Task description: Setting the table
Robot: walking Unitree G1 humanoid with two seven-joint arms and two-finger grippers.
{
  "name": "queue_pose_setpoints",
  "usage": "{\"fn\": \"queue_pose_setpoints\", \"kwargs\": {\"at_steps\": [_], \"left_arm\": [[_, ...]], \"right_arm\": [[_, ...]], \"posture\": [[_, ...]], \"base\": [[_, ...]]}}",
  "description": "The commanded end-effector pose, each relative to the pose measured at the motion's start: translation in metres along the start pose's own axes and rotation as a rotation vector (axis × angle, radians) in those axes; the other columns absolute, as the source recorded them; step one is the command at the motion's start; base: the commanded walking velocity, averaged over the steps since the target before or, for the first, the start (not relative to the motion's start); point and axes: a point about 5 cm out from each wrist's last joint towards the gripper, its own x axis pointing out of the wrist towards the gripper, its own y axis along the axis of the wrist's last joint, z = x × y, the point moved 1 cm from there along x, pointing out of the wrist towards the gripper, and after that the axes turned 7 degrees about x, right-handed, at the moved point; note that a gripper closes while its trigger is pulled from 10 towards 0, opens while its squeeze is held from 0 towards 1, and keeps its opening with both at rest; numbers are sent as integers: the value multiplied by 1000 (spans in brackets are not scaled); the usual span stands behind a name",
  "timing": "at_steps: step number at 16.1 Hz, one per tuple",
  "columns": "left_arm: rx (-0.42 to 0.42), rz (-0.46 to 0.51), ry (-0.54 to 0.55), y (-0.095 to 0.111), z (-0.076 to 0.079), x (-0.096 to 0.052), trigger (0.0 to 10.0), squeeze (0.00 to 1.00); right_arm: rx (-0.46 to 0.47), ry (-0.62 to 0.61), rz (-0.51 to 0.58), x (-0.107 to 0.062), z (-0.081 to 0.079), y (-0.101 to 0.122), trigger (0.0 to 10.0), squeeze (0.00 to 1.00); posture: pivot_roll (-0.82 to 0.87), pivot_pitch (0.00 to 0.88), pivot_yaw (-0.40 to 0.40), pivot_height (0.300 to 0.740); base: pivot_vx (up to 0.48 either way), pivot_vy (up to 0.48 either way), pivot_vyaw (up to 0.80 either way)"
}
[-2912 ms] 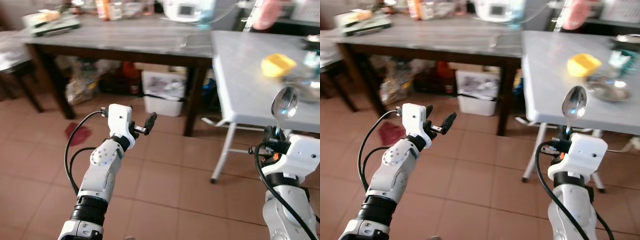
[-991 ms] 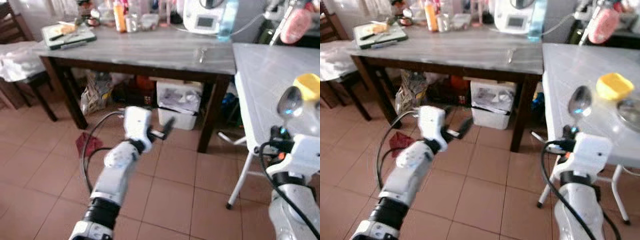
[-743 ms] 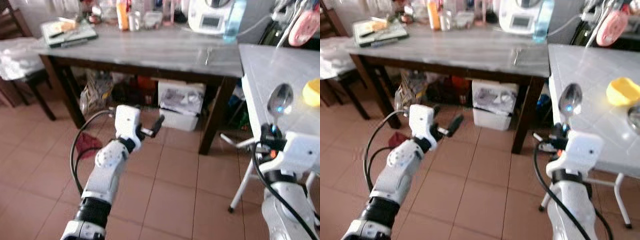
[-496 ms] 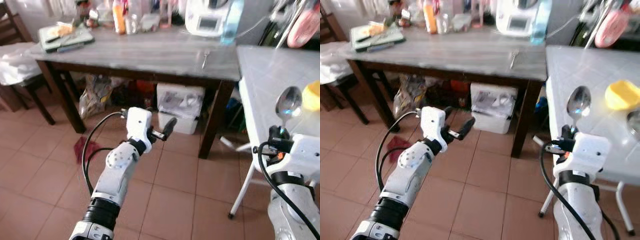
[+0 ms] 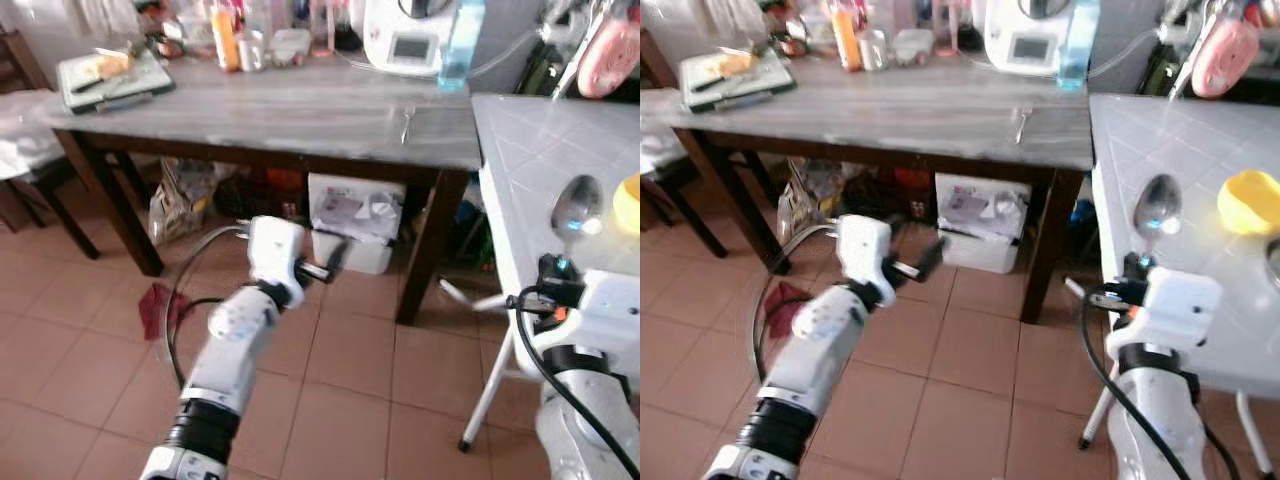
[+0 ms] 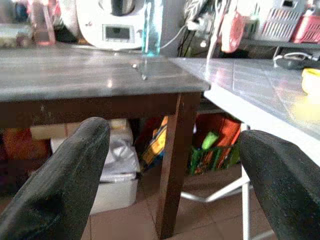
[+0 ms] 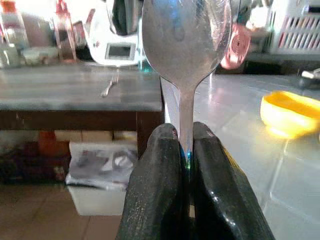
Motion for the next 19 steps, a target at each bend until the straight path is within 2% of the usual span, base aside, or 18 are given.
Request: {"fn": "queue_pose_setpoints", "kwargs": {"at_steps": [1, 6, 17, 19], "left_arm": [[23, 1, 17, 2, -9, -4, 10000, 0], [18, -1, 12, 2, -7, -3, 10000, 0], [20, -1, 17, 2, -7, -3, 10000, 0], [22, -2, 17, 2, -7, -3, 10000, 0]], "right_arm": [[8, 19, 12, 0, -5, 3, 10000, 0], [12, 24, 6, 0, -6, 2, 10000, 0], [7, 54, 0, 1, -10, 1, 10000, 0], [-7, 58, -9, -2, -6, -1, 10000, 0]], "posture": [[-37, 93, -2, 714], [-38, 94, -4, 714], [-29, 84, -6, 714], [-28, 84, -4, 714]], "base": [[322, 0, 0], [328, 0, -623], [331, 0, 0], [336, 0, 0]]}}
